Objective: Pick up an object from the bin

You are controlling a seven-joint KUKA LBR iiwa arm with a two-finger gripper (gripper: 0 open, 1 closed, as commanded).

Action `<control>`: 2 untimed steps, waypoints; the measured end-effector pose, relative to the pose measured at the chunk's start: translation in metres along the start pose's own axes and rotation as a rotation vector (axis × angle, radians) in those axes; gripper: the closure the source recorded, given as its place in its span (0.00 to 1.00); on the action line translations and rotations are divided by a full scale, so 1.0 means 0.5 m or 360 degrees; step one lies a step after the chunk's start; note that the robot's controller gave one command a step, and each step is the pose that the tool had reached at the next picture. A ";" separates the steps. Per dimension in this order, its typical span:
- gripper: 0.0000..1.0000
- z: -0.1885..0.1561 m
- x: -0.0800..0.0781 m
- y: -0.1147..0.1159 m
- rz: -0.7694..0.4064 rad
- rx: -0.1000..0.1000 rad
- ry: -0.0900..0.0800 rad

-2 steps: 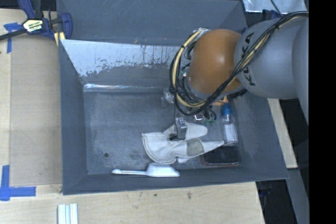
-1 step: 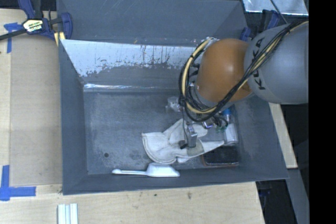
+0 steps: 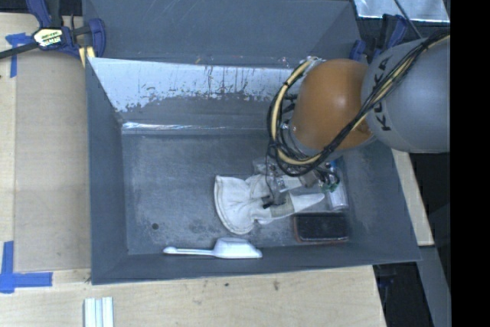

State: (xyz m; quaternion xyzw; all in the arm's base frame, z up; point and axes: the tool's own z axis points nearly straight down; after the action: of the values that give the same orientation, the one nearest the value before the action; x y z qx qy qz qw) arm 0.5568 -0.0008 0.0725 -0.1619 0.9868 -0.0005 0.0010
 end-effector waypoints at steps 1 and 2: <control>1.00 0.000 0.000 0.000 0.0001 0.0000 0.0000; 1.00 -0.221 -0.003 -0.007 0.0010 -0.0002 -0.0001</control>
Offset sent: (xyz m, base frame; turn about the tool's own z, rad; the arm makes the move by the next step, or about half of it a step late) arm 0.0019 -0.0025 0.1102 0.0028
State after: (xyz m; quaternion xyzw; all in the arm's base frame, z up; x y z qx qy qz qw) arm 0.5594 -0.0036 0.1828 -0.1589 0.9873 0.0001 0.0013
